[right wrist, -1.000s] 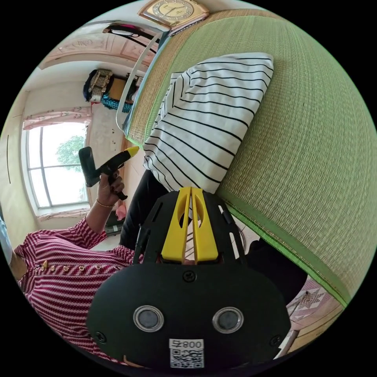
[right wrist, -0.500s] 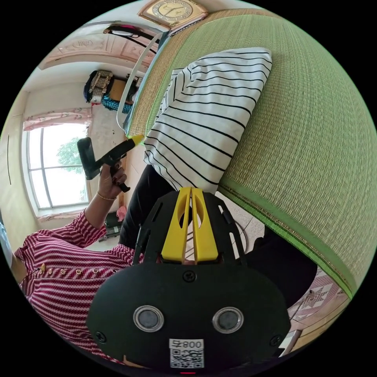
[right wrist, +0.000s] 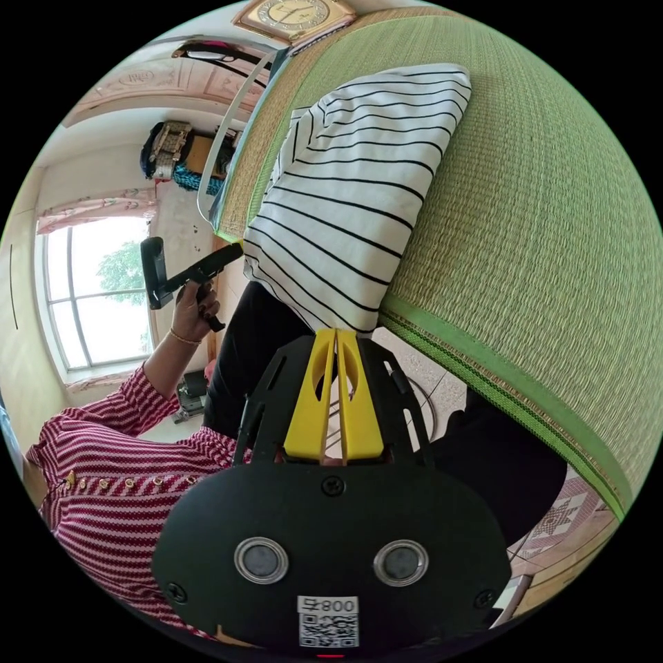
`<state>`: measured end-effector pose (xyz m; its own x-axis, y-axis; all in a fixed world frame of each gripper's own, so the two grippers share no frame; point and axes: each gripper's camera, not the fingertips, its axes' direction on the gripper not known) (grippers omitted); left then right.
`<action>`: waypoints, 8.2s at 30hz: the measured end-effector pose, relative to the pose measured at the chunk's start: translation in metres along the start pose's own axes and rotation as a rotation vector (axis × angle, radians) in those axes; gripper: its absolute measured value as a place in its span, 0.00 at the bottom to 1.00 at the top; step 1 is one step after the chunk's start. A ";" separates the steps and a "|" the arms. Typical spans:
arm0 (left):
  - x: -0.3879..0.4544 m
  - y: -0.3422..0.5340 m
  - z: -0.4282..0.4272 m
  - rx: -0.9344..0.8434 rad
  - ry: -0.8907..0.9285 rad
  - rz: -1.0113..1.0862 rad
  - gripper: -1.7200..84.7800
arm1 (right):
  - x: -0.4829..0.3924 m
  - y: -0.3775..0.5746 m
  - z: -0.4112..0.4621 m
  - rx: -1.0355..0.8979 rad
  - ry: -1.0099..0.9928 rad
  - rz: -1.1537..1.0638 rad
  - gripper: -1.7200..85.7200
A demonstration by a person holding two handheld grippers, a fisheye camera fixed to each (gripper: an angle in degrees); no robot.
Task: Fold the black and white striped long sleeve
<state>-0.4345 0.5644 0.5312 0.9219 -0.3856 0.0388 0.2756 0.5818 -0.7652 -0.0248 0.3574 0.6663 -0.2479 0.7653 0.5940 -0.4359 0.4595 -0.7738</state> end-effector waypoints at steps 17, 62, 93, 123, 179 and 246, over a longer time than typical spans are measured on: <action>0.013 0.007 0.094 -0.241 0.595 -0.253 0.15 | 0.035 0.051 -0.034 0.075 -0.120 0.120 0.10; 0.027 -0.027 0.142 -0.292 0.715 -0.287 0.06 | 0.084 0.045 -0.092 0.196 -0.617 0.182 0.10; -0.056 -0.079 0.085 -0.292 0.526 -0.085 0.17 | 0.071 0.021 -0.131 0.143 -0.612 0.186 0.03; -0.073 -0.058 0.079 -0.366 0.694 -0.050 0.10 | 0.042 -0.021 -0.110 0.142 -0.626 0.204 0.08; 0.168 0.137 -0.178 -0.031 0.896 0.327 0.08 | -0.261 0.157 -0.196 0.502 -0.615 -0.328 0.06; 0.848 -0.537 -0.160 0.148 0.827 0.612 0.08 | -0.342 -0.214 -0.835 0.834 -0.304 -0.314 0.07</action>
<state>0.1560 -0.1898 0.8719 0.4560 -0.3326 -0.8255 -0.0943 0.9042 -0.4165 0.8762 0.3738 0.4451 -0.1778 0.4570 0.8715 -0.9708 0.0633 -0.2313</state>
